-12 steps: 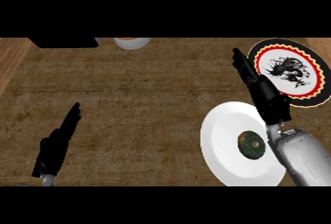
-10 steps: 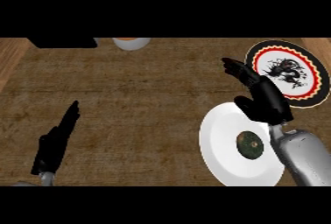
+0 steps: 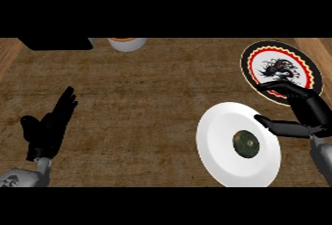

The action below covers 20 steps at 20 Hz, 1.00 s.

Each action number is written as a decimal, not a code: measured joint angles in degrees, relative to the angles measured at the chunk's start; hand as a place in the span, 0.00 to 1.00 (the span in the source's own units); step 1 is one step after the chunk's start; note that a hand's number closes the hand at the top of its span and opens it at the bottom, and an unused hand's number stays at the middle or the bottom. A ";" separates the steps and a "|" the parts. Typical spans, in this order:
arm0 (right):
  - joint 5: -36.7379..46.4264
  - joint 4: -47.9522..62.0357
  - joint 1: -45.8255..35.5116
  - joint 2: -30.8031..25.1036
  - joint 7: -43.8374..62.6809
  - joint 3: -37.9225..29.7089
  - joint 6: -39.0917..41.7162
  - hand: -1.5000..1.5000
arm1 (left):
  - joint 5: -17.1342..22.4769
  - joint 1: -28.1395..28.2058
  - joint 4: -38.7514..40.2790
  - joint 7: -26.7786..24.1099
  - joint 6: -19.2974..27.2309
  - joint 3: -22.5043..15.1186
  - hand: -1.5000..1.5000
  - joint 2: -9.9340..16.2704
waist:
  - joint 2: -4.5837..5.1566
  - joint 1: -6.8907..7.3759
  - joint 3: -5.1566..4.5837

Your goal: Pick the squash from the plate and place it in the plate

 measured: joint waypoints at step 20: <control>23.89 17.93 1.11 -9.14 -24.59 4.51 5.01 0.00 | -1.81 -5.25 6.60 1.30 -5.51 4.28 0.50 -3.59 | -0.50 0.81 -0.32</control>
